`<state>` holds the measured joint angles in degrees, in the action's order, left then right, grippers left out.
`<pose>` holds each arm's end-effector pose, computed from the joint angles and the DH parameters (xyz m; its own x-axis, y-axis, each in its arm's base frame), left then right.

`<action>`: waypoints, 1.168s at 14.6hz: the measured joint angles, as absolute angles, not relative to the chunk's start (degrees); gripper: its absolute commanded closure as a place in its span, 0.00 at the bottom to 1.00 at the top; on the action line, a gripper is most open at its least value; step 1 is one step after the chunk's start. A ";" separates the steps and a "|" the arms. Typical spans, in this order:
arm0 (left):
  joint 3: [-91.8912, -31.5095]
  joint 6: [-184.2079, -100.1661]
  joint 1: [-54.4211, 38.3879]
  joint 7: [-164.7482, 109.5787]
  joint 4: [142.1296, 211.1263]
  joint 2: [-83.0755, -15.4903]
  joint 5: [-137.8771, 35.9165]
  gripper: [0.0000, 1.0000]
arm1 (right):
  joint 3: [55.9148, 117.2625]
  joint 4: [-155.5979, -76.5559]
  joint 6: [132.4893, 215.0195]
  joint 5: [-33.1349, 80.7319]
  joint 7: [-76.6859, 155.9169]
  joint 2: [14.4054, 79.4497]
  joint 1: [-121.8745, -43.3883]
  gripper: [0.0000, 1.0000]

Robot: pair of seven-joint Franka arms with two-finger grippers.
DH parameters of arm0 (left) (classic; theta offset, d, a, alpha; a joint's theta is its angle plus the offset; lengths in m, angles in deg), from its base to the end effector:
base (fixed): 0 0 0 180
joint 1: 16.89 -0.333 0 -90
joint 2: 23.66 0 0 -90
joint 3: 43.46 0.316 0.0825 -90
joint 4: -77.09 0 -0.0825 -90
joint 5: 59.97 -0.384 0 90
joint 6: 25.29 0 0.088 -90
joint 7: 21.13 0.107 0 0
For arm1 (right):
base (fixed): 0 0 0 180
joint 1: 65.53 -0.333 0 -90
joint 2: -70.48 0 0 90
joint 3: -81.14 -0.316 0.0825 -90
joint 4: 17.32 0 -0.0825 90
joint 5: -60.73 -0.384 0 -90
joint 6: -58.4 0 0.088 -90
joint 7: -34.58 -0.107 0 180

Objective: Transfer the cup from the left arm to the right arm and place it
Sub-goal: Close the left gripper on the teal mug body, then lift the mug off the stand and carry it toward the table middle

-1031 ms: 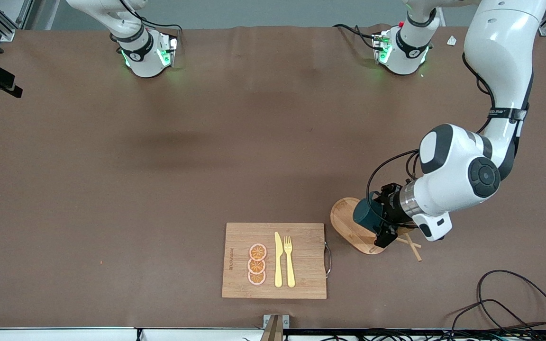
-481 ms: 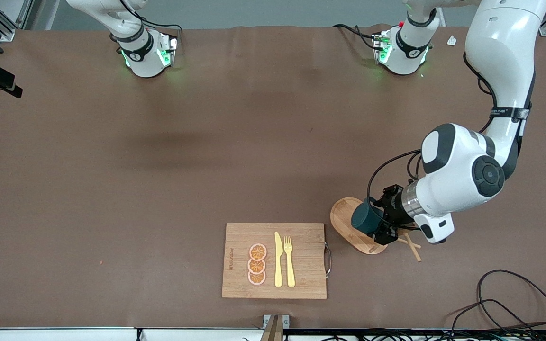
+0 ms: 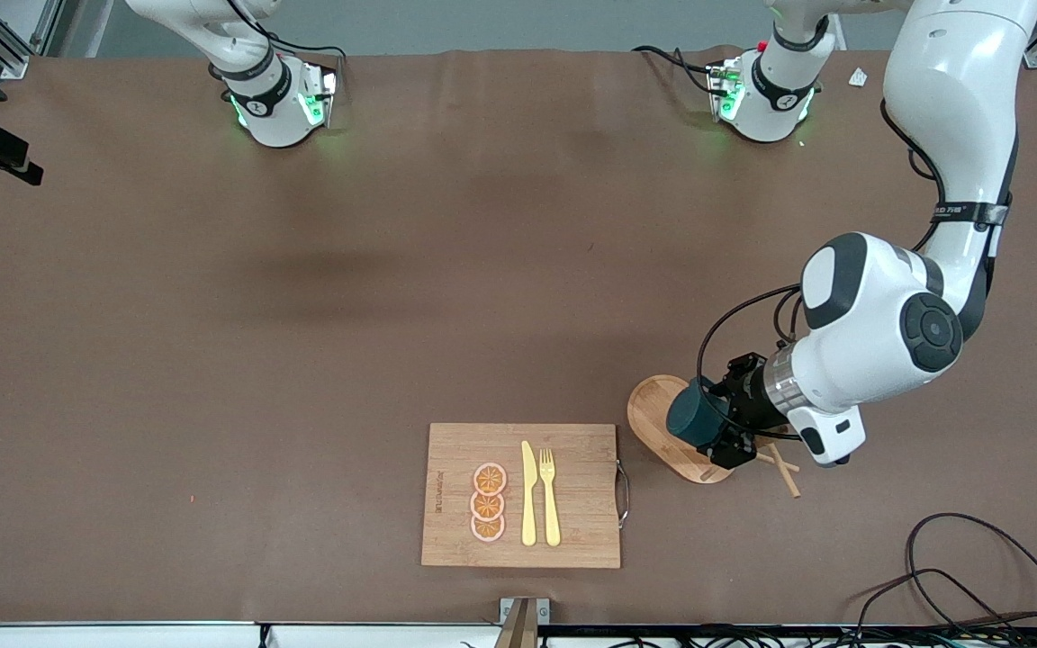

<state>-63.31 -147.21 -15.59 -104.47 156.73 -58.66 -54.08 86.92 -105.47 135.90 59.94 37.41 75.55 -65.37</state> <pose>0.6988 -0.2180 0.3854 0.3642 0.8918 -0.2683 0.9291 -0.3280 0.1711 0.5000 -0.0531 0.6680 0.9941 -0.0495 -0.0964 -0.0524 -0.9983 -0.0274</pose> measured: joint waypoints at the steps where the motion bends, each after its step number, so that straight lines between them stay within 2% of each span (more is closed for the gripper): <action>1: -63.32 -147.52 -15.43 -104.34 156.73 -58.83 -54.09 0.08 | 86.92 -105.46 135.90 59.94 37.41 75.55 -65.37 0.00; 3: -63.33 -148.04 -15.14 -104.30 156.73 -59.04 -54.09 0.44 | 86.93 -105.46 135.90 59.94 37.41 75.55 -65.37 0.00; 5: -63.33 -148.33 -15.24 -104.30 156.69 -59.05 -54.09 0.56 | 86.93 -105.47 135.89 59.94 37.41 75.55 -65.37 0.00; 11: -64.10 -148.59 -15.15 -106.65 155.65 -57.65 -54.08 0.54 | 86.93 -105.47 135.75 59.94 37.41 75.53 -65.37 0.00; 17: -69.30 -147.80 -12.51 -113.92 155.55 -53.65 -55.73 0.57 | 86.94 -105.49 135.64 59.94 37.41 75.52 -65.37 0.00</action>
